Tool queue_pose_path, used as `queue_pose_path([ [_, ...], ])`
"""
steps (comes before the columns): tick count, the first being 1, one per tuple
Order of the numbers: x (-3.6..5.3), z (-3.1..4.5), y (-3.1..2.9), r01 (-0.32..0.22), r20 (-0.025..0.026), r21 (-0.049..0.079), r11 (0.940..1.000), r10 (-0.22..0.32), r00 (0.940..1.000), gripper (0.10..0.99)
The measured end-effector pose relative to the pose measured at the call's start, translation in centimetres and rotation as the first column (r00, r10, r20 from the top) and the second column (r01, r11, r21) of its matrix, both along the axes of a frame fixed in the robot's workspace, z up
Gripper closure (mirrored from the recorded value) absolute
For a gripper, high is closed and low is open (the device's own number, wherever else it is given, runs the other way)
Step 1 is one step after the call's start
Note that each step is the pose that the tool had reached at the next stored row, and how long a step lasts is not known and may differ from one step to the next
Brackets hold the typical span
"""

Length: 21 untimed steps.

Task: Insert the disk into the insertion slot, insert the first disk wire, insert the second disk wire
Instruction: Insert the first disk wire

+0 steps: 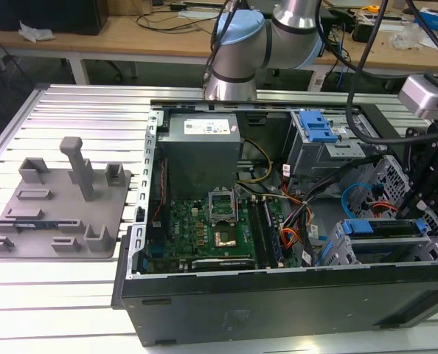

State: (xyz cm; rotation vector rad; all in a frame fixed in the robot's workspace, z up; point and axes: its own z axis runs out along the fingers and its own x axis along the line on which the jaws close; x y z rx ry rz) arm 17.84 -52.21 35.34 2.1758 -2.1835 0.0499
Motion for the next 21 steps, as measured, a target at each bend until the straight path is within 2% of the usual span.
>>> queue_pose_path([
  [5, -0.01, -0.03, 0.00, 0.000, 0.0000, 0.000, 1.0000, 0.000, 1.0000, 0.922],
  [11, -0.02, -0.22, 0.00, 0.002, 0.0000, -0.011, 0.9999, -0.002, 1.0000, 0.922],
  [13, -0.02, -0.24, 0.09, 0.003, 0.0000, -0.013, 0.9999, -0.003, 1.0000, 0.922],
  [16, -0.04, -0.26, 0.59, 0.005, 0.0000, -0.018, 0.9998, -0.005, 1.0000, 0.922],
  [18, -0.05, -0.27, 0.67, 0.006, 0.0000, -0.019, 0.9998, -0.006, 1.0000, 0.922],
  [21, -0.09, -0.26, 0.72, 0.011, 0.0002, -0.027, 0.9996, -0.011, 0.9999, 0.922],
])
